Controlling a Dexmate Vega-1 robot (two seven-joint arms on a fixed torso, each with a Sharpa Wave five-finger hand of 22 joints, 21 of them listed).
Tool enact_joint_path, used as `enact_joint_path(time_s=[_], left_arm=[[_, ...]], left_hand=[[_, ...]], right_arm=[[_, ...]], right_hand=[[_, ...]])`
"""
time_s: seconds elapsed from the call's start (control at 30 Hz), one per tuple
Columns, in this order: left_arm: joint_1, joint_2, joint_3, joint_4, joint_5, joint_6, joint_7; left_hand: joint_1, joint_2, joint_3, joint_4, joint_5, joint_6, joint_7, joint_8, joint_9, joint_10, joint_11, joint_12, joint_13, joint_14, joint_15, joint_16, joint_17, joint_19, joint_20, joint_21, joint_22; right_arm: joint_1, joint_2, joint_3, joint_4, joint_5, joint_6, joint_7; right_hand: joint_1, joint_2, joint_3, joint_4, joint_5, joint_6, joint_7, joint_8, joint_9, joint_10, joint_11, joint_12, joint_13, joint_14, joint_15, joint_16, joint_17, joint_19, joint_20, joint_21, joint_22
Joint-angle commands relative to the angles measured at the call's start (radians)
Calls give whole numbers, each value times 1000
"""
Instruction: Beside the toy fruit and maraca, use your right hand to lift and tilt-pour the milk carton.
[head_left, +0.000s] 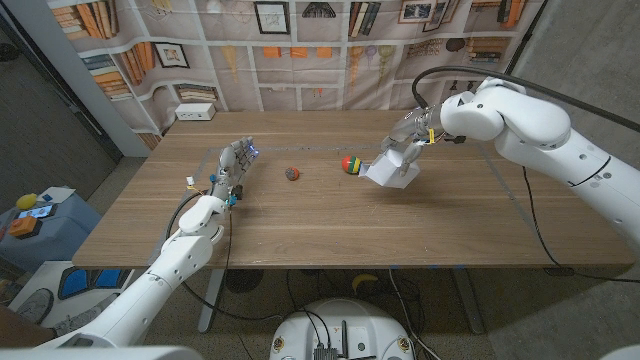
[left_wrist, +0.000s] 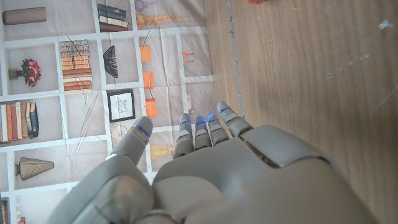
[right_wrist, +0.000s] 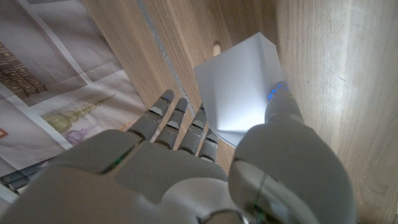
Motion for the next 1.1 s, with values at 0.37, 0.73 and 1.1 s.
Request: enact_joint_path(time_s=[0.37, 0.73, 1.1], left_arm=[[-20, 26, 2, -16, 7, 32, -1], [-14, 36, -5, -32, 0, 49, 10], [-12, 30, -10, -29, -14, 52, 8]], left_hand=[[10, 67, -3, -11, -3, -8, 1, -1, 3, -10, -2, -1, 3, -10, -1, 0, 3, -12, 0, -2, 2], [10, 67, -5, -13, -3, -9, 1, -1, 2, -11, -4, -1, 3, -11, -1, 2, 3, -13, 1, -1, 2], [11, 67, -6, -15, -3, -8, 3, 0, 2, -11, -3, 0, 3, -10, -1, 4, 3, -12, 2, 1, 2]], right_arm=[[-161, -93, 107, 33, 361, -98, -338], [-290, -128, 149, 66, 503, -96, -557], [-350, -146, 146, 106, 568, -42, -698]], right_hand=[[3, 9, 3, -6, 7, 7, -2, 5, 5, 8, -2, -2, 6, 11, -94, 3, 2, -1, 9, -2, 3], [5, 6, 2, -8, 7, 12, -1, 5, 5, 11, 5, -4, 8, 22, -95, 6, 2, -1, 12, -1, 2], [2, 4, 0, -7, 7, 4, 0, -1, 4, 4, 13, -8, 10, 20, -91, 4, 2, 13, 26, 5, 2]])
